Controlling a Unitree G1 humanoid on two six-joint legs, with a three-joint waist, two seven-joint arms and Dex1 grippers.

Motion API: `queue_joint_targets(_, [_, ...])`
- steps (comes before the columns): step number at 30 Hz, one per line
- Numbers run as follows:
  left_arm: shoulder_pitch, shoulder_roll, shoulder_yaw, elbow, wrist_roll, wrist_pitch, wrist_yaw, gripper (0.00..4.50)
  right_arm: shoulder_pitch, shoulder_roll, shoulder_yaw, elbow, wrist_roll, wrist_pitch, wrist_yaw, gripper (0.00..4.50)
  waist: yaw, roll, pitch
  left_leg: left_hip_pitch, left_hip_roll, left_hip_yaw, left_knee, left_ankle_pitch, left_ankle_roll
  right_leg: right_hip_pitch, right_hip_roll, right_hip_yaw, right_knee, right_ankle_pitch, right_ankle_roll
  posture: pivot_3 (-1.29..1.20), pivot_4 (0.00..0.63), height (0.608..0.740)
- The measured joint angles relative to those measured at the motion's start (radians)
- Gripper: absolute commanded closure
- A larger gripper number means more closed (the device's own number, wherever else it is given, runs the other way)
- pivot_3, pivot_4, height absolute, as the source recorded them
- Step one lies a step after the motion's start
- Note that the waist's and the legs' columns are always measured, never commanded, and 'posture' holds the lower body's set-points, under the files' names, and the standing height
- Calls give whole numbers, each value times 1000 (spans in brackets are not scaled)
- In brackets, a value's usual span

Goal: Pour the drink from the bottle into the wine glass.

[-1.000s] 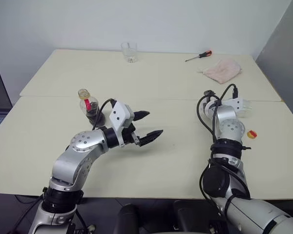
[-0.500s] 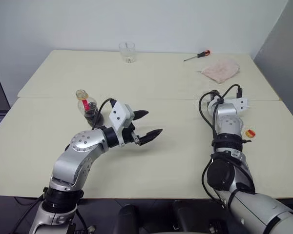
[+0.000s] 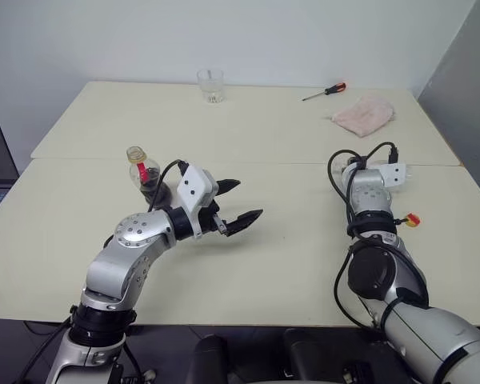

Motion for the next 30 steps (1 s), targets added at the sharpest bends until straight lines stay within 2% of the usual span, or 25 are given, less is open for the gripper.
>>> queue_joint_targets(3, [0,1,0,0,0,0,1,0,-16,-9,1,16,-11,-10,7,3787,0,0,0,0,0,0,0,0,0,0,0,0,0,0,0,0,150,740])
queue_joint_targets(5, [0,2,0,0,0,0,1,0,-21,-12,4,15,-12,-14,22,4266,0,0,0,0,0,0,0,0,0,0,0,0,0,0,0,0,150,740])
queue_joint_targets(6, [1,2,0,0,0,0,2,0,-24,-15,11,15,-23,-14,22,4329,1,0,0,0,0,0,0,0,0,0,0,-1,0,0,0,0,150,740])
queue_joint_targets(9, [2,2,0,0,1,0,6,0,-18,-19,42,12,-49,1,43,4329,1,1,1,0,0,0,0,0,0,0,0,0,0,0,0,0,150,740])
queue_joint_targets(12, [8,1,1,0,2,-1,20,0,9,-20,145,-46,-127,48,94,4329,1,2,1,0,0,0,-1,0,0,-1,0,1,0,0,0,0,150,740])
queue_joint_targets(20, [57,-19,34,0,4,-23,66,0,241,-23,661,-484,-457,88,480,4330,-3,2,1,1,1,-1,-8,0,0,-4,1,2,0,-1,-1,0,150,740])
queue_joint_targets(23, [78,-15,49,-1,-4,-19,65,0,333,-23,812,-580,-538,84,606,4330,1,2,1,1,1,-1,-9,0,0,-4,0,0,0,-1,-2,0,150,740])
queue_joint_targets(30, [163,0,171,-86,-102,32,84,0,417,-33,879,-607,-617,-14,776,4330,6,1,1,1,0,-1,-7,0,0,-2,-5,0,0,-1,-2,0,150,740])
